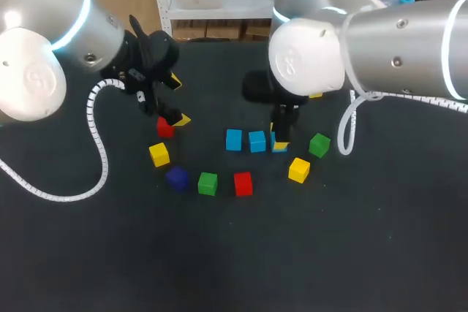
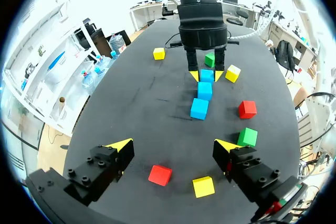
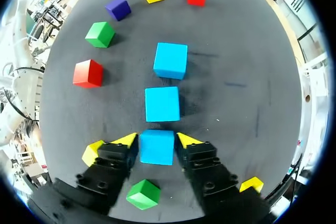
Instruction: Place the blue cubes, place green cubes on the blue cubes, place the yellow cubes on the green cubes, then place the red cubes on the yellow cubes, and place purple cube on the red cubes.
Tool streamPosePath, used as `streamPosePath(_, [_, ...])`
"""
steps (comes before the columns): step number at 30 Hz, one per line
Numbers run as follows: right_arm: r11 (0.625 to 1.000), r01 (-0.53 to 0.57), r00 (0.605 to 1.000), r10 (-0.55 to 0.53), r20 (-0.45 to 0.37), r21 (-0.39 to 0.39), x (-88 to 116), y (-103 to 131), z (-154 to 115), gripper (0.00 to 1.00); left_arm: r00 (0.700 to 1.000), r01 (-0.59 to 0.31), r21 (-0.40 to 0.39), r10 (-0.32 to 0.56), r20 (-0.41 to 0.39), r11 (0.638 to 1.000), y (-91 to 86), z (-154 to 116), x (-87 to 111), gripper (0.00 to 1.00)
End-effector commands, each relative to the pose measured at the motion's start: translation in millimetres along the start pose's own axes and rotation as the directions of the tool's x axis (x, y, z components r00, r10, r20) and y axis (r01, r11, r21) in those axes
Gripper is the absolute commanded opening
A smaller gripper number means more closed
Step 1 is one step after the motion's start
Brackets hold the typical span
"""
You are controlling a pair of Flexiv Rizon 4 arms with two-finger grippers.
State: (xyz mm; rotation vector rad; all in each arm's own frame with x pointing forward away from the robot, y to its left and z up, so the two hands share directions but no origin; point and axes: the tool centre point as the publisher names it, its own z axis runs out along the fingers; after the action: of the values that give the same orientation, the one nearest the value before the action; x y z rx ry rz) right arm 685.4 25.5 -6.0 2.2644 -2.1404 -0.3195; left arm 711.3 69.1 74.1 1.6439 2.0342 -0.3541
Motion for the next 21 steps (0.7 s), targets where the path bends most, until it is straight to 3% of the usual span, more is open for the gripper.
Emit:
streamPosePath(1, [1.0,0.0,1.0,0.0,0.009,0.006,2.0,0.6,-2.2,1.0,1.0,-0.004,0.001,0.004,0.007,1.0,-0.1,-0.1,2.0,1.0])
streamPosePath(6, [0.999,-0.02,0.999,0.019,0.029,0.048,5.0,-0.1,-13.5,1.0,1.0,-0.004,0.001,0.004,0.007,1.0,-0.1,-0.1,2.0,1.0])
streamPosePath(11, [0.994,-0.053,0.996,0.045,0.081,0.1,16.4,-0.6,-41.8,1.0,1.0,-0.004,0.001,0.004,0.007,1.0,-0.1,-0.1,2.0,1.0])
streamPosePath(15, [0.985,-0.09,0.99,0.072,0.122,0.15,32.4,-1.2,-68.4,1.0,1.0,-0.004,0.001,0.004,0.007,1.0,-0.1,-0.1,2.0,1.0])
streamPosePath(21, [0.972,-0.181,0.975,0.158,0.154,0.151,60.2,-8.6,-88.0,1.0,1.0,-0.004,0.001,0.004,0.007,1.0,-0.1,-0.1,2.0,1.0])
